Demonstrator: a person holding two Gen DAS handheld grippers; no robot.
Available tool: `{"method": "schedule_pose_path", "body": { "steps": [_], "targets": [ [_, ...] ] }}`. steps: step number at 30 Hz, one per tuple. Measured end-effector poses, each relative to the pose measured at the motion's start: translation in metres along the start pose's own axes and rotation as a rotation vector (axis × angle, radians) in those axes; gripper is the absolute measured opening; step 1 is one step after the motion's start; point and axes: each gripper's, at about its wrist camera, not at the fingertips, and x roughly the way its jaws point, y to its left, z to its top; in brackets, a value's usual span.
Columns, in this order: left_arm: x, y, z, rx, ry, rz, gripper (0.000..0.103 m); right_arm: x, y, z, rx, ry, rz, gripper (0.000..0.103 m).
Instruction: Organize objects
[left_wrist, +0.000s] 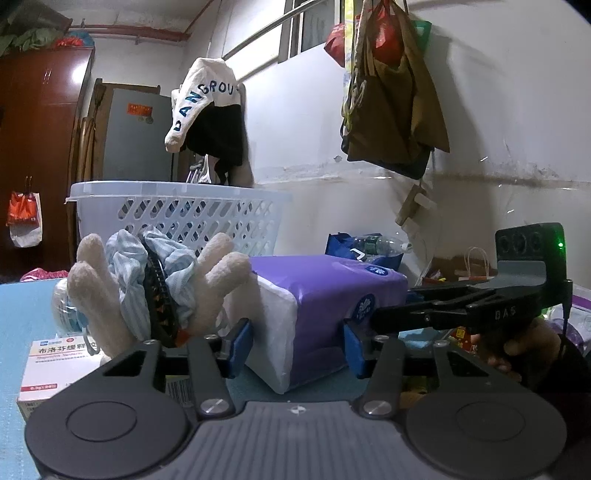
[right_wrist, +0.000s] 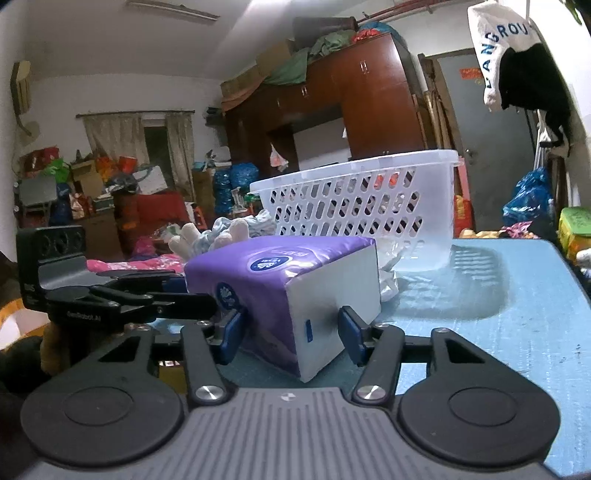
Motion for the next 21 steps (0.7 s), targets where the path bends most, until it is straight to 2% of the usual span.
{"method": "schedule_pose_path", "body": {
  "steps": [5,21],
  "targets": [
    [-0.0011,0.0018,0.0019,-0.008,0.001,-0.010,0.053,0.0001,0.0019,0.0020,-0.023,-0.002,-0.028,0.055],
    [0.0002,0.0014,0.0011,0.005,0.002,-0.009,0.052,0.0007,-0.0005,0.0015,-0.021,0.000,-0.027,0.055]
  ]
}}
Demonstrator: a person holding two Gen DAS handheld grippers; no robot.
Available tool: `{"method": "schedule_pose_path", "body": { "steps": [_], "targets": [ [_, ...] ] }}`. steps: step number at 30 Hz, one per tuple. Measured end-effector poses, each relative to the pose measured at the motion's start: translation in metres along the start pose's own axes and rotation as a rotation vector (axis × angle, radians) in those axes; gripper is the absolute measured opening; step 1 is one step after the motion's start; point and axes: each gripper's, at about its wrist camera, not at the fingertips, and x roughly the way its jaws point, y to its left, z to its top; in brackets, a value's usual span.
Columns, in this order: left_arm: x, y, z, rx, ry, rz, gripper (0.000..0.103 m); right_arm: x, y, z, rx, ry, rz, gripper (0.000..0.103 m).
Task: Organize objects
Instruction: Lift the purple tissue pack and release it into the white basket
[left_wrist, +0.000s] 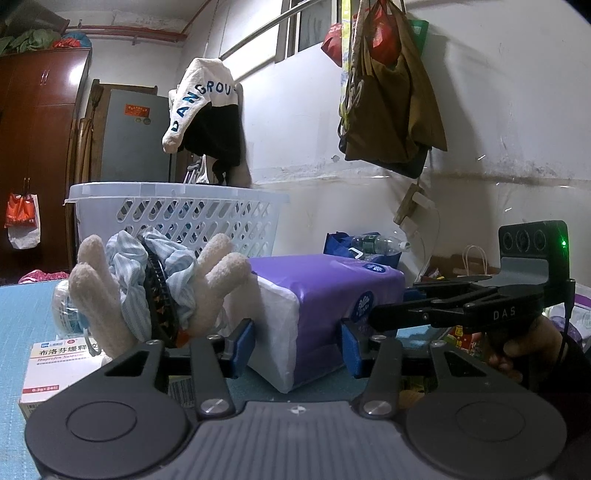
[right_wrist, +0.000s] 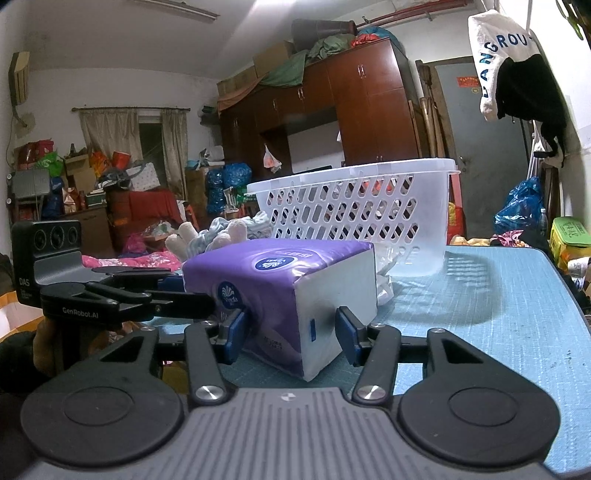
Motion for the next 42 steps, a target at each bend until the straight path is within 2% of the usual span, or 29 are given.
{"method": "schedule_pose_path", "body": {
  "steps": [22,26,31,35,40,42],
  "targets": [
    [0.000,0.000,0.000,0.006,-0.003,-0.004,0.052,0.000,0.008,0.000,-0.008,-0.007,-0.025,0.054],
    [-0.001,-0.009,0.007,0.025,-0.013,-0.002,0.052,-0.009,0.011,0.006,-0.026,-0.042,-0.047,0.054],
    [-0.009,-0.027,0.030,0.084,-0.072,0.000,0.052,-0.031,0.017,0.030,-0.068,-0.105,-0.069,0.054],
    [-0.015,-0.030,0.062,0.123,-0.140,0.026,0.052,-0.032,0.022,0.060,-0.117,-0.141,-0.080,0.054],
    [-0.010,-0.009,0.111,0.144,-0.185,0.088,0.053,0.000,0.025,0.117,-0.176,-0.145,-0.078,0.054],
    [0.001,0.008,0.133,0.133,-0.167,0.116,0.053,0.022,0.020,0.138,-0.182,-0.117,-0.079,0.054]
  ]
}}
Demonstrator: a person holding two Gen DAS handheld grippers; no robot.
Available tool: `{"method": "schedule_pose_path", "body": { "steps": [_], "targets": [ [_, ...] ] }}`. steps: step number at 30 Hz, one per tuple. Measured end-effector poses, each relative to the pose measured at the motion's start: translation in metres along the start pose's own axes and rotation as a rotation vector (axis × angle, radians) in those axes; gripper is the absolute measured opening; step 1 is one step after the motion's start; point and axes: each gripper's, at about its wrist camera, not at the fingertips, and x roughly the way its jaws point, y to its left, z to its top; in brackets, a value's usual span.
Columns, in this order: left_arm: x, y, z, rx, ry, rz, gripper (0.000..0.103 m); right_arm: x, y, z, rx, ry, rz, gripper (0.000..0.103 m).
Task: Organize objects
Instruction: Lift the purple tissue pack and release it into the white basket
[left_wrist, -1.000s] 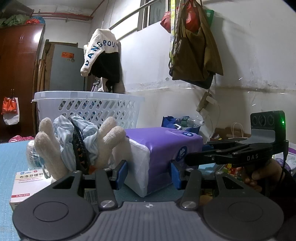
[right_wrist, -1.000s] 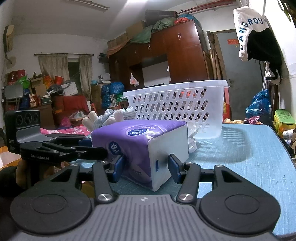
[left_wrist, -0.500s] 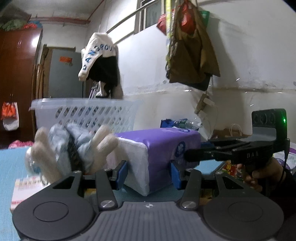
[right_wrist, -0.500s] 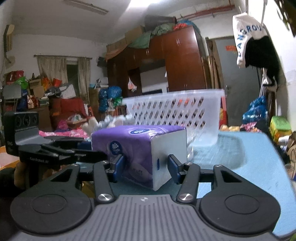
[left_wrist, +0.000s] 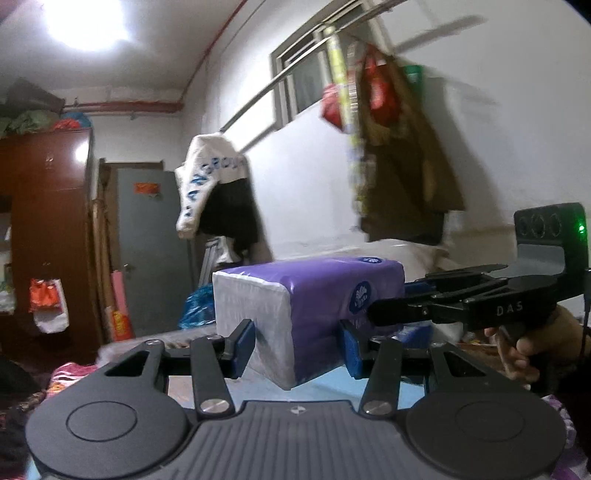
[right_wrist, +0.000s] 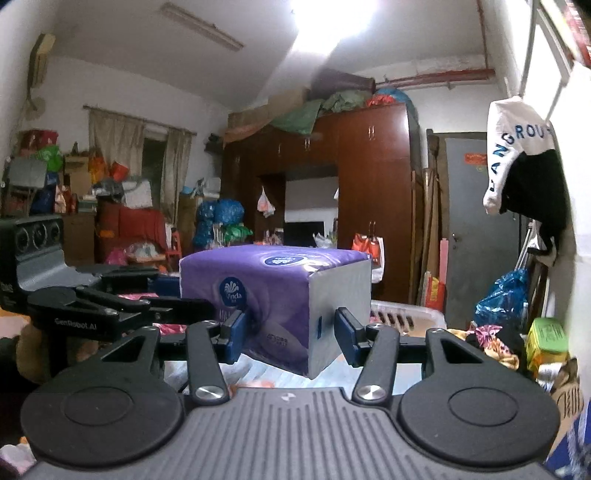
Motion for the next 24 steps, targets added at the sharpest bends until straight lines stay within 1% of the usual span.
{"method": "schedule_pose_path", "body": {
  "steps": [2,3,5,7,9,11,13,15,16,17,18,19,20,21,22,24],
  "targets": [
    [0.023,0.022,0.014,-0.024,0.037,0.021,0.053,0.025,-0.008,0.012,0.019,0.023,-0.001,0.054],
    [0.035,0.033,0.018,-0.040,0.057,0.031,0.053,0.044,-0.015,0.018,0.029,0.050,-0.002,0.054],
    [0.062,0.054,0.025,-0.063,0.102,0.055,0.053,0.072,-0.025,0.024,0.054,0.092,-0.001,0.054],
    [0.091,0.077,0.027,-0.104,0.165,0.070,0.053,0.102,-0.041,0.024,0.105,0.137,-0.001,0.054],
    [0.115,0.094,0.021,-0.137,0.230,0.072,0.053,0.130,-0.055,0.019,0.144,0.198,-0.013,0.054],
    [0.140,0.106,0.012,-0.167,0.304,0.076,0.055,0.152,-0.062,0.009,0.153,0.258,-0.038,0.054],
    [0.158,0.111,0.002,-0.167,0.358,0.089,0.058,0.164,-0.063,0.000,0.144,0.305,-0.060,0.054],
    [0.170,0.111,-0.004,-0.154,0.388,0.110,0.062,0.170,-0.063,-0.004,0.137,0.326,-0.079,0.055],
    [0.174,0.110,-0.006,-0.150,0.392,0.120,0.063,0.171,-0.061,-0.005,0.135,0.339,-0.083,0.057],
    [0.174,0.109,-0.004,-0.146,0.382,0.126,0.066,0.171,-0.061,-0.005,0.130,0.350,-0.084,0.059],
    [0.171,0.108,-0.002,-0.139,0.359,0.131,0.078,0.169,-0.061,-0.006,0.118,0.344,-0.103,0.067],
    [0.163,0.106,0.001,-0.127,0.331,0.143,0.087,0.160,-0.059,-0.003,0.106,0.324,-0.141,0.075],
    [0.153,0.105,0.005,-0.109,0.298,0.166,0.101,0.151,-0.056,-0.003,0.096,0.297,-0.175,0.097],
    [0.142,0.103,0.008,-0.096,0.268,0.187,0.103,0.138,-0.050,-0.001,0.083,0.262,-0.205,0.103],
    [0.127,0.099,0.012,-0.081,0.236,0.204,0.103,0.126,-0.047,0.000,0.079,0.228,-0.224,0.103],
    [0.103,0.095,0.017,-0.084,0.201,0.203,0.103,0.104,-0.041,0.000,0.135,0.188,-0.217,0.103]
  ]
}}
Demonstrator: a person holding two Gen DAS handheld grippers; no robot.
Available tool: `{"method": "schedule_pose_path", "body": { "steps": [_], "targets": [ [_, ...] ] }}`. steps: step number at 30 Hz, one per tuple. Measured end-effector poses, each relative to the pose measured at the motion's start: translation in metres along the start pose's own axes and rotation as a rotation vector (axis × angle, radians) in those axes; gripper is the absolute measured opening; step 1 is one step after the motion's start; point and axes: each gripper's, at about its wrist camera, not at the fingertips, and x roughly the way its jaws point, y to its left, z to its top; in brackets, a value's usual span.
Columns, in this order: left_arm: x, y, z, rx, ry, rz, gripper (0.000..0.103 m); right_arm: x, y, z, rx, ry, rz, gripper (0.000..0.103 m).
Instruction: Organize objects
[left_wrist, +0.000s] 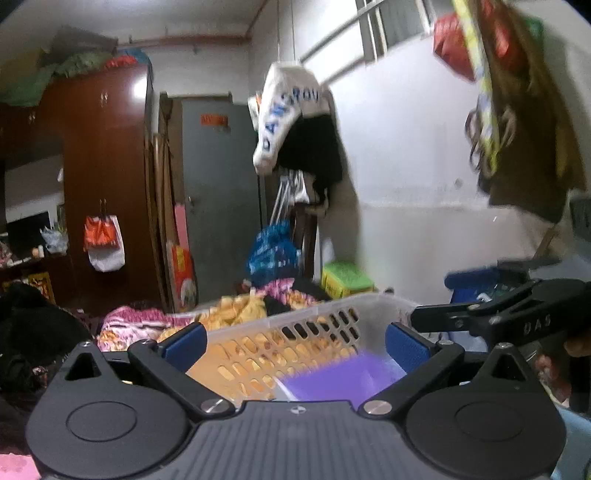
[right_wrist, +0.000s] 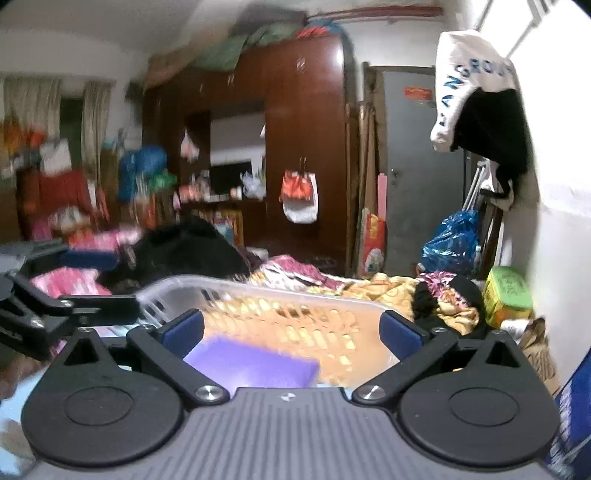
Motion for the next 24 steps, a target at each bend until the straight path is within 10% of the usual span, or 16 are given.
{"method": "schedule_pose_path", "body": {
  "steps": [16,24],
  "targets": [
    [-0.124,0.005,-0.130,-0.182,0.005,0.107,0.098,-0.064,0.076,-0.109,0.165,-0.022,0.198,0.103],
    [-0.113,-0.012,-0.136,-0.179,-0.030,0.157,0.072,-0.050,0.091,-0.109,0.140,-0.054,0.139,0.070]
  ]
}}
